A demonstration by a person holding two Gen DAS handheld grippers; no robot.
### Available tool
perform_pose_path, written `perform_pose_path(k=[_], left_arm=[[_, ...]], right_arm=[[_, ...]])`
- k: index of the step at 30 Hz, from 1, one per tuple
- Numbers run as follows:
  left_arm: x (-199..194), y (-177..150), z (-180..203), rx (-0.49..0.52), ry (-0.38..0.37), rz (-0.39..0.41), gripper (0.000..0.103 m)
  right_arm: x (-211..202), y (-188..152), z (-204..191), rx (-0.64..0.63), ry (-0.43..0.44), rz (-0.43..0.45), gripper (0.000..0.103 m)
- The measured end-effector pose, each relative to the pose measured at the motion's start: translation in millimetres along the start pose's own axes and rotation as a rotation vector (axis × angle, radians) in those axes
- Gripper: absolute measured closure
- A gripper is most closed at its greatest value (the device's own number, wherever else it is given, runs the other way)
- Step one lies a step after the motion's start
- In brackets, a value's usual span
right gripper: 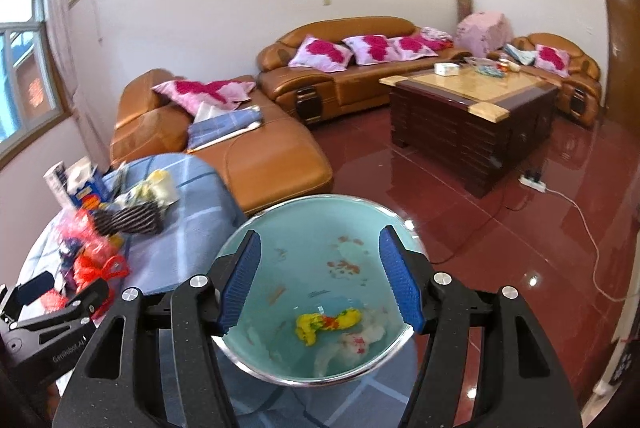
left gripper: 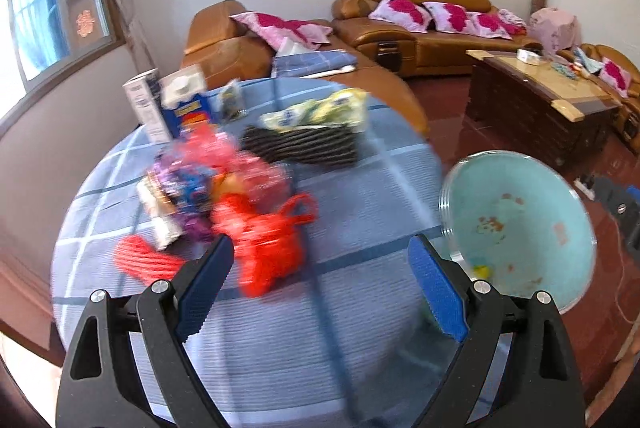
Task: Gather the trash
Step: 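Grasp the red string bag with the right gripper while the left grasps the red mesh sleeve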
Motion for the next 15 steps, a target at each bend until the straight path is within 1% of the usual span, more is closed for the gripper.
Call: perform_pose_path(k=[6, 10, 15], left_arm=[[10.1, -31.5, -64.9, -0.086, 0.048, -0.060, 0.016], [16.0, -55.2, -108.6, -0.139, 0.102, -0.098, 0.016], [25.7, -85.4, -162.4, -0.243, 0.143, -0.148, 0.016]], right_arm=[[2.7, -14.3, -49.2, -0.063, 0.083, -0.040, 0.041], [8.7, -30.9, -89.9, -0.110, 0.150, -0.085, 0.041], [17.3, -49.9, -136.5, -0.152, 0.239, -0.154, 0.041]])
Point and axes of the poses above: each gripper's, at about its wrist camera, not at the fingertips, and x roughly the way its jaws point, z to its right, y to its top, the point moved 10 cm from there along x, roughly the way its jaws point, and after that the axes turned 11 degrees about x, right-handed, at the moved point
